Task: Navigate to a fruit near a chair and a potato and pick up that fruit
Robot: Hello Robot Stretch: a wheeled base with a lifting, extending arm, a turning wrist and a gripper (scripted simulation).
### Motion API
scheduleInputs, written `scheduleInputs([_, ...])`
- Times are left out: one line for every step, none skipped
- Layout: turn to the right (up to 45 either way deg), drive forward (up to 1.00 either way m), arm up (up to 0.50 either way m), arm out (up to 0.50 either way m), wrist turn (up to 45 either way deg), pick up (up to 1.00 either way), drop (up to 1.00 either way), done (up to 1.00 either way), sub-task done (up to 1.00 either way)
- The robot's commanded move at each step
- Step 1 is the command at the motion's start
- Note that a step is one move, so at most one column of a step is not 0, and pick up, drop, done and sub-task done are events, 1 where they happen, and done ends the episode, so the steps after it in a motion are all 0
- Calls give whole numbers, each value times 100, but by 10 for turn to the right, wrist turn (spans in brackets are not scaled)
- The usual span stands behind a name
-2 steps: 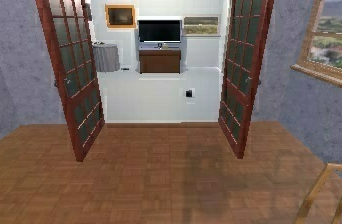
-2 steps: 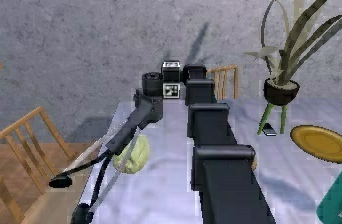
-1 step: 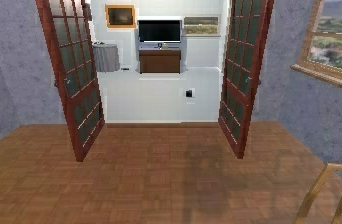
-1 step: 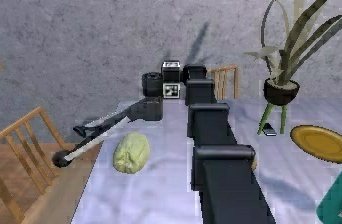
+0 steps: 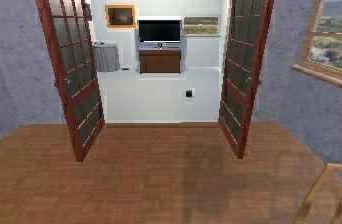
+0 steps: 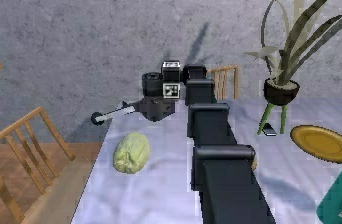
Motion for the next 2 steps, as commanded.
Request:
scheduleInputs([0, 0, 0, 0, 120, 0, 0, 0, 0])
scheduleInputs([0, 0, -24, 0, 0, 0, 0, 0, 0])
